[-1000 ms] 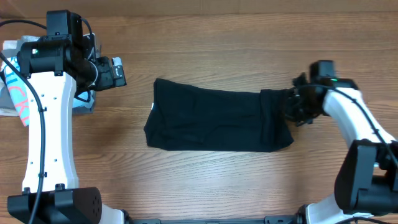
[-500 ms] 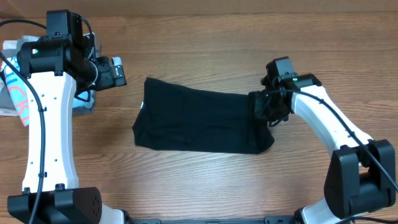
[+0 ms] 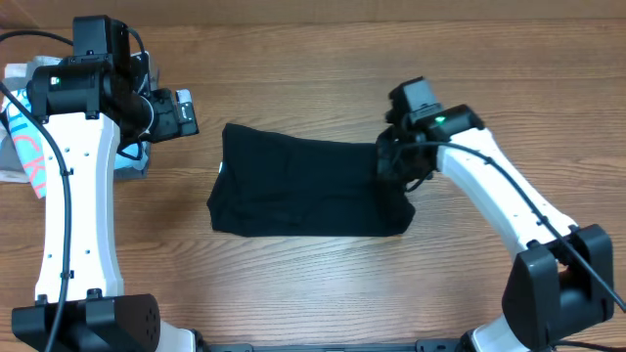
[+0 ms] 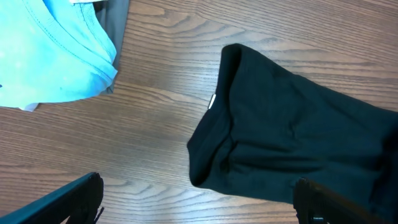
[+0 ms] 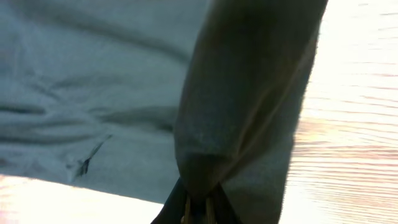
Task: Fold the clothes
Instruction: 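Lift the right end and fold it leftward over the strip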
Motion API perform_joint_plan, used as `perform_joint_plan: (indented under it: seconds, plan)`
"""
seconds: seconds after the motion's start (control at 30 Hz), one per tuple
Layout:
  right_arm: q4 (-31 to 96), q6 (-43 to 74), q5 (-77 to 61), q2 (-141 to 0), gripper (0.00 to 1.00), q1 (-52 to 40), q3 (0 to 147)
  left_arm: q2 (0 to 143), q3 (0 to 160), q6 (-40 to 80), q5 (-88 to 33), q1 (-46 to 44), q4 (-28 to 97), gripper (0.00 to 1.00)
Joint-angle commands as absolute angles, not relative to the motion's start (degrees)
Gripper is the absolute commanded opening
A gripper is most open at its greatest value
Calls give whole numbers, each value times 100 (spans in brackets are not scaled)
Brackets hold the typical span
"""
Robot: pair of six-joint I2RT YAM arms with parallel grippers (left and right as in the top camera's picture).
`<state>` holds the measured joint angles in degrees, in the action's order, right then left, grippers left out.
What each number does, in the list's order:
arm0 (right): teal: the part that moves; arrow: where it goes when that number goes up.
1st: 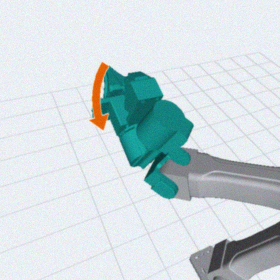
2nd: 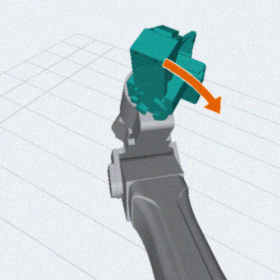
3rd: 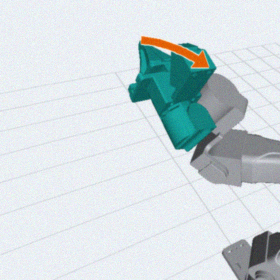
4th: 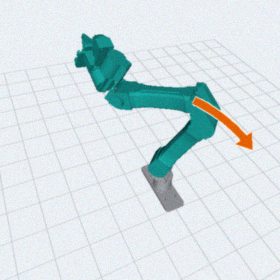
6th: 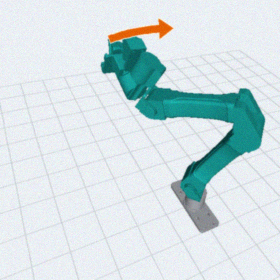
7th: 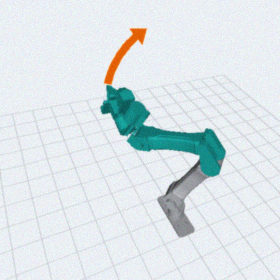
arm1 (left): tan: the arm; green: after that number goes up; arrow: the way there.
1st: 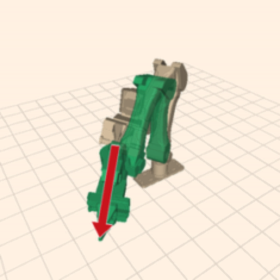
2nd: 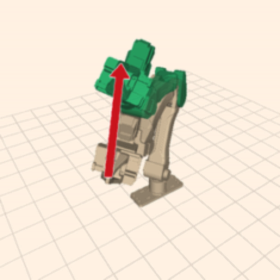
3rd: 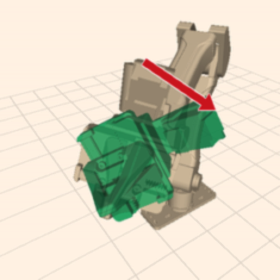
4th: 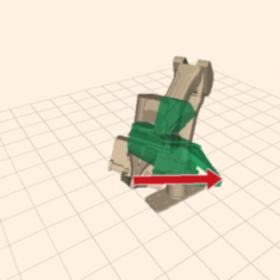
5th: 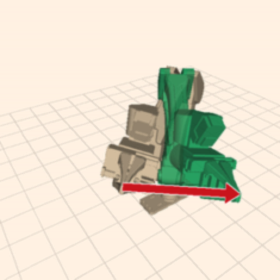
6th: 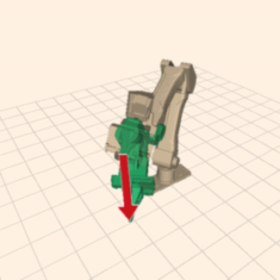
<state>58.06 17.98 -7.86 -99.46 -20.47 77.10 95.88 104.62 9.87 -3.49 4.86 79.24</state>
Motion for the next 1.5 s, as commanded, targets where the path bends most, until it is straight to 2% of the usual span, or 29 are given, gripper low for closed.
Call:
perform_joint_plan:
  seconds: [0.0, 0.5, 0.57, 0.63, 0.7, 1.03, 1.1, 1.17, 1.23, 1.4, 1.47]
  plan:
    - [5717, 1903, -749, -9843, 4, -2265, 7644, 9590, 10516, 856, -412, 447, 7909, 100]
    - [4864, 3052, -908, -10366, 4, -2812, 7644, 9590, 10516, 856, -412, 447, 7955, 100]
    - [4803, 3179, -910, -10366, 12, -2877, 7644, 9590, 10516, 856, -412, 447, 7970, 100]
    - [4823, 3175, -899, -10366, 32, -2923, 7644, 9590, 10516, 856, -412, 447, 7999, 100]
    - [4831, 3175, -904, -10363, 43, -2926, 7644, 9590, 10516, 854, -412, 447, 8014, 100]
    - [5428, 2744, -904, -10353, 47, -2561, 8313, 9590, 10516, 854, -412, 447, 8014, 100]
    - [5470, 2652, -906, -10353, 43, -2357, 8541, 9590, 10516, 854, -412, 447, 8014, 100]
    - [5295, 2624, -954, -10353, 26, -2154, 8595, 9590, 10516, 856, -412, 447, 8016, 100]
    - [5127, 2224, -1299, -10383, 17, -2023, 8580, 9590, 10516, 856, -412, 447, 8016, 100]
    - [4853, 1918, -2171, -10696, 4, -1938, 8580, 9590, 10516, 856, -412, 447, 7990, 100]
    - [4678, 1879, -2370, -10881, 4, -1955, 8580, 9590, 10516, 856, -414, 447, 7988, 100]
